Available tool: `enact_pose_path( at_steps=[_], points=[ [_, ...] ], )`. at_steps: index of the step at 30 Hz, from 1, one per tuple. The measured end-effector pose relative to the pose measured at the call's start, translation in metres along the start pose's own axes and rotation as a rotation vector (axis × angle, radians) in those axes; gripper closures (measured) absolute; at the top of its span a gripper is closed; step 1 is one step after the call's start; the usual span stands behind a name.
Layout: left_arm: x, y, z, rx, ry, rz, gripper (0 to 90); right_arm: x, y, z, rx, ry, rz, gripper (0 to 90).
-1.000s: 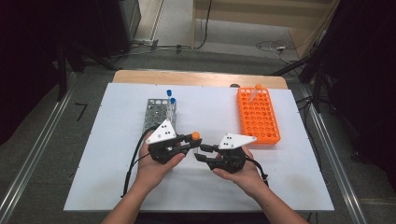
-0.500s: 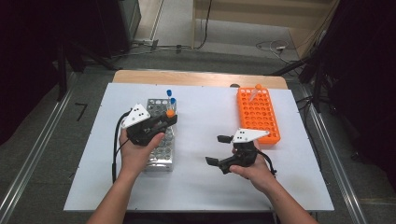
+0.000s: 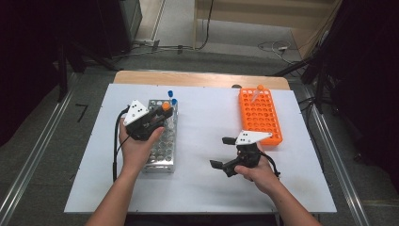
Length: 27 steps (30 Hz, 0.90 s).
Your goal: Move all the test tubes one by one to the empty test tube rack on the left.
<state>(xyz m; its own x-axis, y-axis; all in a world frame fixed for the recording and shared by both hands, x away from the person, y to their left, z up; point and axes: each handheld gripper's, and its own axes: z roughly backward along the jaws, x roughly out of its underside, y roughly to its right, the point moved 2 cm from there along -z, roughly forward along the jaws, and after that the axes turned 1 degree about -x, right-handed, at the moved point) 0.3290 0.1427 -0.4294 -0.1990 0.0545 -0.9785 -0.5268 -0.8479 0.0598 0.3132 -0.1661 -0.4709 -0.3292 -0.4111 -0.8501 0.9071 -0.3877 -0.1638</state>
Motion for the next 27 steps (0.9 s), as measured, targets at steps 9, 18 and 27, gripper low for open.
enact_pose_path(
  at_steps=[9, 18, 27],
  points=[
    [0.0034, -0.0017, -0.0031, -0.012, -0.017, -0.005, 75.4, 0.0015, 0.0016, 0.0001, 0.017, -0.001, 0.0, 0.0],
    [0.0011, -0.0012, 0.0026, -0.023, -0.035, -0.011, 75.1, 0.0026, 0.0031, 0.0001, 0.031, -0.001, -0.001, 0.0],
    [0.0028, -0.0024, 0.0002, -0.015, -0.033, 0.006, 75.3, 0.004, 0.0041, 0.0001, 0.036, -0.002, -0.003, 0.0]
  ],
)
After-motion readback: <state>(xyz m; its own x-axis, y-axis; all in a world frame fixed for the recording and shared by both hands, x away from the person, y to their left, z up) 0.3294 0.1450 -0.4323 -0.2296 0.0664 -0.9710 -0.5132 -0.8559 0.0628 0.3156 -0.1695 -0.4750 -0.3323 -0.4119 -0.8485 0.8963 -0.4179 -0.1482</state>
